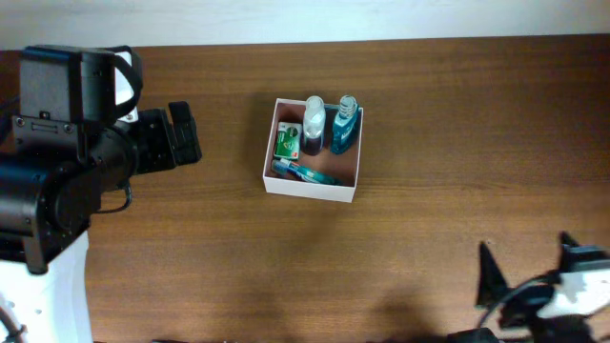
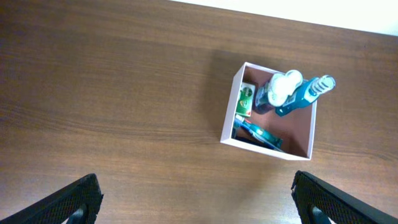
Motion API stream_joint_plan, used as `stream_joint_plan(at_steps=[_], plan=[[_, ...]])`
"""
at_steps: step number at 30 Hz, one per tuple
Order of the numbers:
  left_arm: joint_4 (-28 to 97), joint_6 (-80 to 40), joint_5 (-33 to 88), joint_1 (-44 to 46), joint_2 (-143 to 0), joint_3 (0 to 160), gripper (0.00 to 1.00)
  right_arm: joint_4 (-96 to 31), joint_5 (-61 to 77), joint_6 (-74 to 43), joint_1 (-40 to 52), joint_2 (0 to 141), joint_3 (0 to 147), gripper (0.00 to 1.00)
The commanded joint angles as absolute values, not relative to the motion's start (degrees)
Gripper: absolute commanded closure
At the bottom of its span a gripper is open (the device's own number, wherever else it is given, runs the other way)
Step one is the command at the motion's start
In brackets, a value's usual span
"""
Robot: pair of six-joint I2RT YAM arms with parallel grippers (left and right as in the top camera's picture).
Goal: Pack container
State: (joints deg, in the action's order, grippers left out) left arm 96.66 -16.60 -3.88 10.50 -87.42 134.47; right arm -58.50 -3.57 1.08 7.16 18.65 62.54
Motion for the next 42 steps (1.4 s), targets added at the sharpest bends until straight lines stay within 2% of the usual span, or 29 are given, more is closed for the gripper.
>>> stream_joint_plan(at_steps=[1, 6, 13, 18, 42], plan=[[96.7, -15.7, -4.5, 10.3, -87.2, 134.8, 0.01, -51.9, -3.0, -0.1, 6.7, 12.0, 49.1, 0.01], [96.7, -15.7, -4.5, 10.3, -87.2, 134.8, 0.01, -41.3, -3.1, -0.1, 6.7, 5.0, 28.4, 0.01], [96.7, -15.7, -4.5, 10.3, -87.2, 134.8, 0.01, -28.6, -3.1, -0.1, 6.7, 2.1, 12.5, 0.01], [96.7, -15.7, -4.5, 10.3, -87.2, 134.8, 0.0, -28.1, -3.1, -0.1, 6.7, 0.9, 7.9, 0.01], [96.7, -15.7, -4.5, 10.2, -86.9, 134.1, 0.01, -27.4, -3.1, -0.1, 6.7, 0.2, 7.7, 0.01]])
